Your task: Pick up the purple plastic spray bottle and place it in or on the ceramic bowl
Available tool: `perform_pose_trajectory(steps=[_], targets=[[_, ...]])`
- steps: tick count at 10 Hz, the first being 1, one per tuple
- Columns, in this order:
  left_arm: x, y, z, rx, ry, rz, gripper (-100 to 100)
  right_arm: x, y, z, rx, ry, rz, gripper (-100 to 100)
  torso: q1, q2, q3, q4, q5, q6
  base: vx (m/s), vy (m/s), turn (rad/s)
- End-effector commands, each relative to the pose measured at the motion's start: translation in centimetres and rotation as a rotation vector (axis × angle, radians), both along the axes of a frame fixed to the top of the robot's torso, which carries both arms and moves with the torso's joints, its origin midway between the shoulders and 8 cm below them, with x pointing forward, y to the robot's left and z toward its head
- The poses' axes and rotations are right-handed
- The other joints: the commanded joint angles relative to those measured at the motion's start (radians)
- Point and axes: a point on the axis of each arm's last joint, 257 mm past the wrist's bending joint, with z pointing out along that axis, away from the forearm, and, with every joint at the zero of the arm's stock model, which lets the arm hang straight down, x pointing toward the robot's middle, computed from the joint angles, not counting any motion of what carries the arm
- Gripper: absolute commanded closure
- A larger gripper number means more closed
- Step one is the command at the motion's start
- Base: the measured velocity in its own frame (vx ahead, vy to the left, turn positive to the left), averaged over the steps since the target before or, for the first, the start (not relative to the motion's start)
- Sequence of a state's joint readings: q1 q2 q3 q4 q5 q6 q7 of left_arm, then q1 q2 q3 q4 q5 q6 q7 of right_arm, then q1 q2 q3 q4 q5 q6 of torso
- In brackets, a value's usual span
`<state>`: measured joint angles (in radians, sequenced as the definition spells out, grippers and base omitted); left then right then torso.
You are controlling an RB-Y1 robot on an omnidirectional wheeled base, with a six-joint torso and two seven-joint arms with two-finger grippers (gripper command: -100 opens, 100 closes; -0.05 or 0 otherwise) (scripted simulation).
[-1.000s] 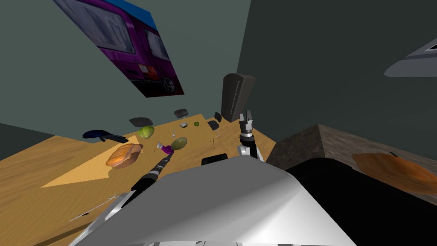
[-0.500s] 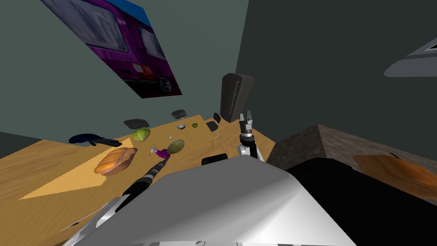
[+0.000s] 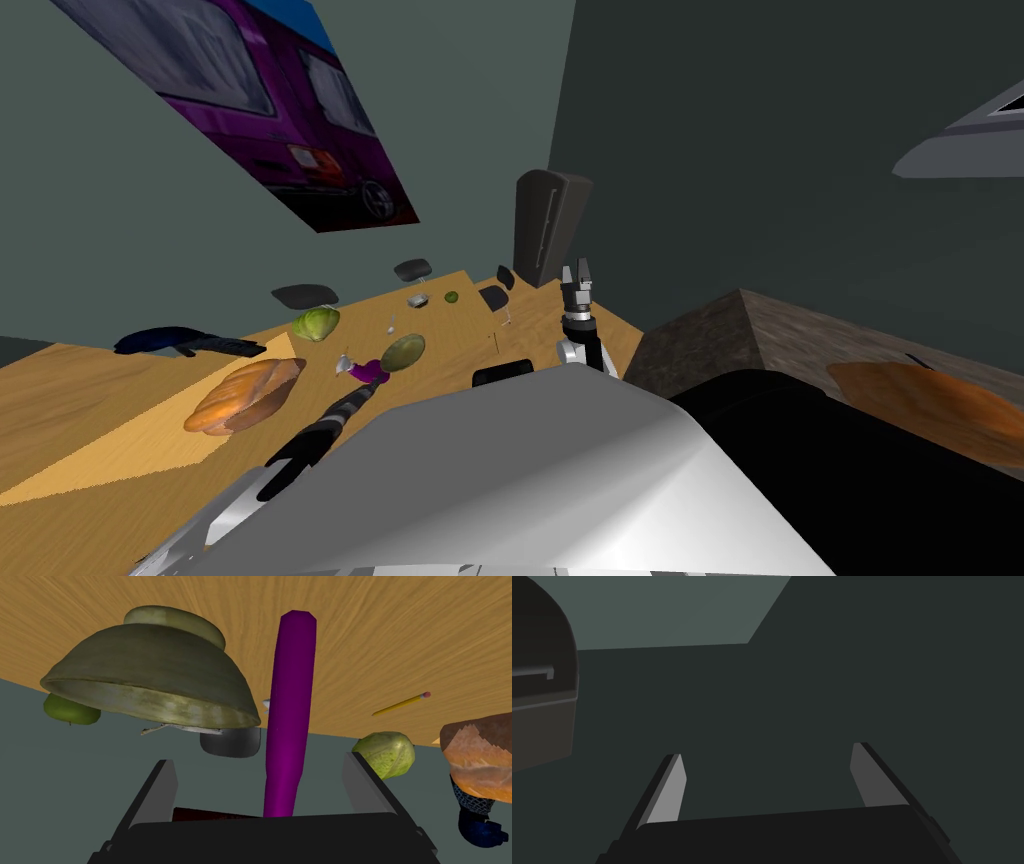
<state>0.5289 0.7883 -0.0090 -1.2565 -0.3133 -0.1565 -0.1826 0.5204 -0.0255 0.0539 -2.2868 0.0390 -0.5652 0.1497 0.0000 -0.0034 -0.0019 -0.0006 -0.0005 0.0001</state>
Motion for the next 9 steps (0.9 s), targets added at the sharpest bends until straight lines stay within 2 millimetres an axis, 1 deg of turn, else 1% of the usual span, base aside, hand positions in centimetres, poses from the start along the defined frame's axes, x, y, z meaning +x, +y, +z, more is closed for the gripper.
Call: perform_pose_trajectory(steps=[1, 3, 4, 5, 6, 7, 8, 9], targets=[[-0.1, 2.1, 0.2, 0.068, 0.027, 0.007, -100, 0.0, 0.0, 0.0, 0.000, 0.000, 0.000, 0, 0.000, 0.000, 0.000, 0.000, 0.000, 0.000, 0.052, -0.011, -0.072], [0.0, 3.8, 0.6, 0.126, 0.043, 0.016, -100, 0.0, 0.0, 0.0, 0.000, 0.000, 0.000, 0, 0.000, 0.000, 0.000, 0.000, 0.000, 0.000, 0.044, -0.002, -0.069], [-0.2, 3.2, 0.4, 0.106, 0.037, 0.012, -100, 0.0, 0.0, 0.0, 0.000, 0.000, 0.000, 0, 0.001, 0.001, 0.000, 0.000, 0.000, 0.000, 0.015, 0.002, -0.009], [-0.2, 3.3, 0.4, 0.112, 0.039, 0.013, 0, 0.0, 0.0, 0.0, 0.000, 0.000, 0.000, 0, 0.001, 0.002, 0.001, 0.000, 0.000, 0.000, 0.000, 0.000, 0.000], [0.2, 3.1, -0.3, 0.111, 0.039, 0.021, -100, 0.0, 0.0, 0.0, 0.000, 0.000, 0.000, 0, 0.001, 0.003, 0.002, 0.001, 0.000, 0.000, 0.020, 0.026, -0.052], [0.4, 2.9, -0.8, 0.111, 0.039, 0.027, -100, 0.0, 0.0, 0.0, 0.000, 0.000, 0.000, 0, 0.002, 0.003, 0.001, 0.001, 0.001, 0.000, 0.038, 0.065, -0.087], [0.3, 3.0, -0.5, 0.110, 0.038, 0.023, -100, 0.0, 0.0, 0.0, 0.000, 0.000, 0.000, 0, 0.004, 0.001, 0.001, 0.000, 0.001, 0.000, 0.018, 0.035, -0.024], [0.4, 3.0, -0.5, 0.111, 0.039, 0.024, 100, 0.0, 0.0, 0.0, 0.000, 0.000, 0.000, 0, 0.003, 0.002, 0.001, 0.000, 0.001, 0.000, 0.003, 0.006, 0.002]])
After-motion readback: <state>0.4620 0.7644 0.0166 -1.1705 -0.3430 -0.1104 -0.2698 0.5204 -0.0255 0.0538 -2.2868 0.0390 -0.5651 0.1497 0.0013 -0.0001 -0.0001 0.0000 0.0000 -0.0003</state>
